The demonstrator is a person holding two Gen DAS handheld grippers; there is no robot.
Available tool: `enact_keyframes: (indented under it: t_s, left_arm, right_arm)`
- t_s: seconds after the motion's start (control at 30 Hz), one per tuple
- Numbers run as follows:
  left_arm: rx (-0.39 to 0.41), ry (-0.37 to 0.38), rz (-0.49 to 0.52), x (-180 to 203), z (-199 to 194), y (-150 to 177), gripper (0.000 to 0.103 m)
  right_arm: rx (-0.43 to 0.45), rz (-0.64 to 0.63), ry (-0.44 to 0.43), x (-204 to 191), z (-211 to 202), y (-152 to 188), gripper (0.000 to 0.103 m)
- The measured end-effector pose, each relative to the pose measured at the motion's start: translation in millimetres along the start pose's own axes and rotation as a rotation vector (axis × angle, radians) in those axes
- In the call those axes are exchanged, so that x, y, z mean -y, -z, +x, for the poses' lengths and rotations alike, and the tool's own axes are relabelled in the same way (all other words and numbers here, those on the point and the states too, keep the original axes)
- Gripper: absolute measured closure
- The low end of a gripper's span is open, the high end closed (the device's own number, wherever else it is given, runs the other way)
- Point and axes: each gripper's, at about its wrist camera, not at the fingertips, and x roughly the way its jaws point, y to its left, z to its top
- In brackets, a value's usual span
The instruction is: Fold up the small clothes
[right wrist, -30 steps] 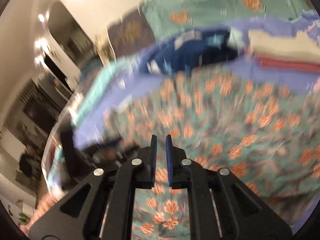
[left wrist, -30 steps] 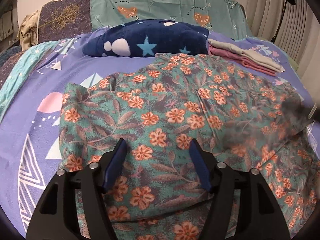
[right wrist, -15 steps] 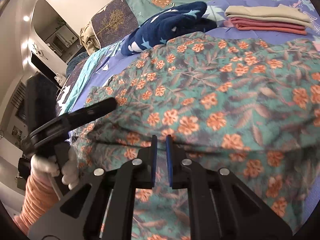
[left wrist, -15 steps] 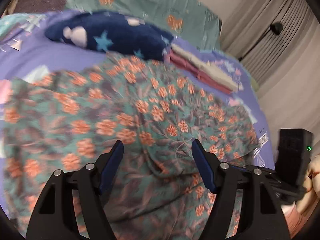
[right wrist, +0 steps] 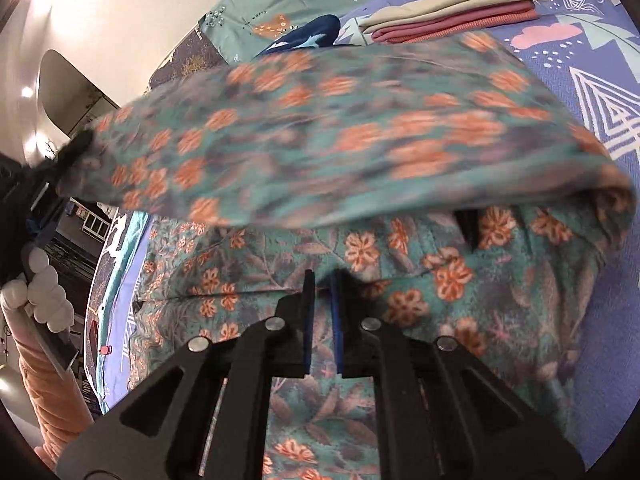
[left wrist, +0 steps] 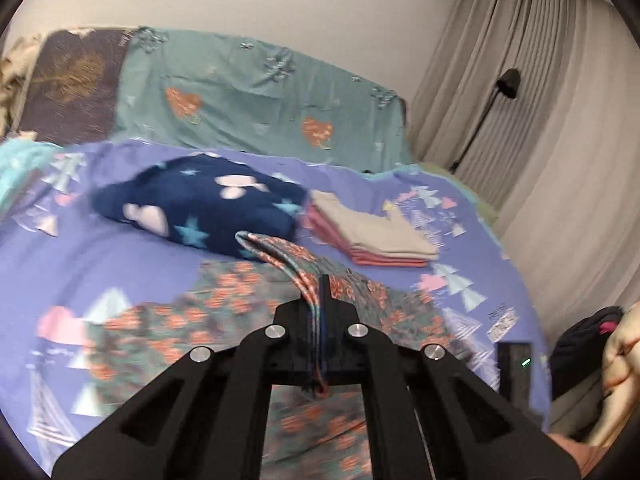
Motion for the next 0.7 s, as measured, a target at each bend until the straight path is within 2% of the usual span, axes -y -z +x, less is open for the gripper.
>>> enact_keyframes:
  t_s: [0.17,0.37,0.47,0.6,0.63,0.7]
  left_arm:
    - [-0.076,-0.106,-0.073,-39,9,30,0.101]
    - [-0.099,-0.218,-0.079,-73,5,45,0.1]
    - [-0.134,-0.227,-0.11,-88,10,54,0.1]
    - [-0.165,-0.221,-0.133,-94,20,67,0.1]
    - [-0.169,-0.218,-0.138,-94,23,69,0.1]
    - [-0.177,-0.216,-0.136,-91,28,72,0.1]
  right_arm:
    - [-0.002,0.012,-0.012,4,-1,1,0.095]
    - [0.002,0.013,-0.001,5,-6,2,0.095]
    - [0.047,0.016,0.074,4,-24,3,0.083]
    - [0.125,-0.02,0.277,6,-47,9,0.08]
    - [0.125,-0.022,0.291,8,-47,9,0.078]
    - [0.092,-0.001,0.273,13,-39,6,0.07]
